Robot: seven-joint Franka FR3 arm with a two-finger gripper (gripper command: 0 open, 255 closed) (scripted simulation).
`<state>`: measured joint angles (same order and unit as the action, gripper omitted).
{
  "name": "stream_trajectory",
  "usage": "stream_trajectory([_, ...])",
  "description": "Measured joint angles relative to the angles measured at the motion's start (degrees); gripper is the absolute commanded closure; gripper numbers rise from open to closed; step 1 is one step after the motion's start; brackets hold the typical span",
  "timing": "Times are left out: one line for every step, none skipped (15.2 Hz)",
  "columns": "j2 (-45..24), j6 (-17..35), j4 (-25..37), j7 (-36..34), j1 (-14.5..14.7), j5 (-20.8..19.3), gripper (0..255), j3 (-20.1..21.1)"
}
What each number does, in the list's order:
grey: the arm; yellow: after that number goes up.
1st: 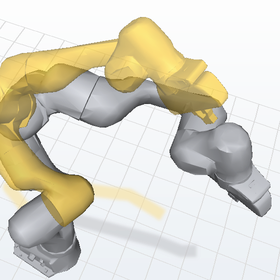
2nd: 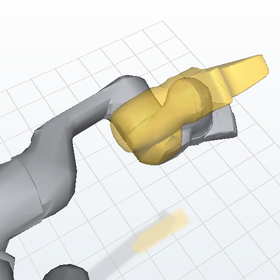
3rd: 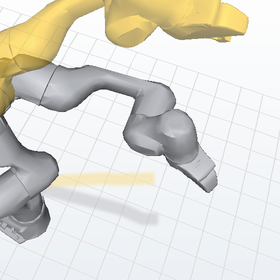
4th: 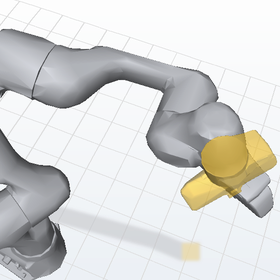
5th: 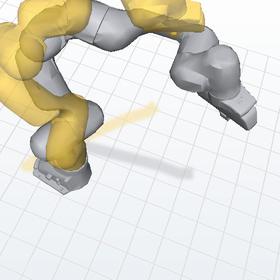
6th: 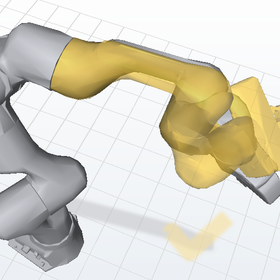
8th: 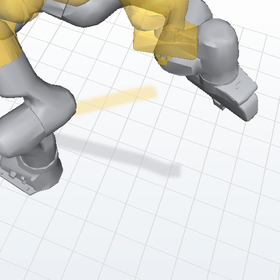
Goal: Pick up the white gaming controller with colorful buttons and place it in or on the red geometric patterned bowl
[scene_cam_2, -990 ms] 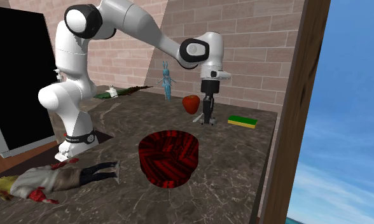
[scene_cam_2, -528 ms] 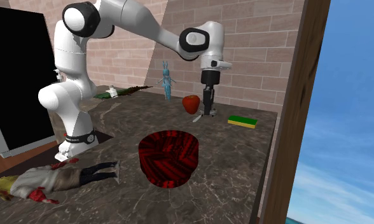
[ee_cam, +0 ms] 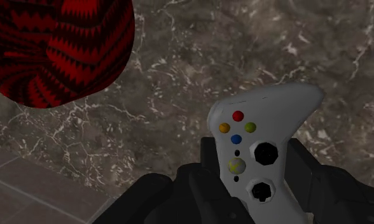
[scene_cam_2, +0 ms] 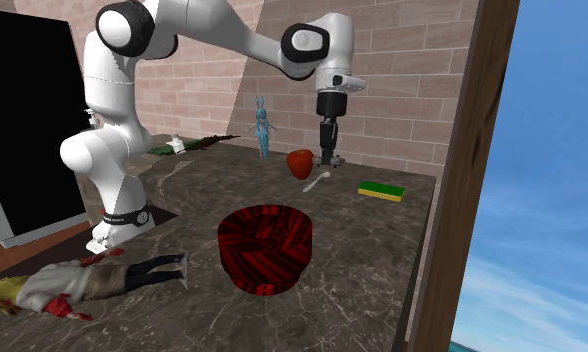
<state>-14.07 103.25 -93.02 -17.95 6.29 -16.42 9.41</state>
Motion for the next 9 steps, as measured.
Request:
stream_trajectory([0.1, -0.7, 0.7, 0.3, -0.1, 0.1, 255, -0.1])
stream_trajectory([0.1, -1.3, 1.3, 0.5, -0.1, 0.1, 255, 0.0])
stream_trajectory([0.1, -1.8, 1.7, 0.6, 0.0, 0.1, 255, 0.0])
stream_trajectory([0.7, -1.8, 1.2, 1.0, -0.3, 0.3, 255, -0.1])
stream_trajectory([1.8, -1.2, -0.2, 1.8, -1.0, 0.4, 255, -0.5])
stream_trajectory([3.0, -0.5, -1.8, 2.8, -1.7, 0.6, 255, -0.9])
stream_trajectory([3.8, 0.1, -2.9, 3.9, -2.5, 0.7, 255, -1.3])
stream_trajectory([4.7, 0.8, -4.2, 5.0, -3.2, 0.8, 255, -1.8])
stream_trajectory([6.0, 1.5, -6.0, 5.9, -3.9, 0.9, 255, -2.2])
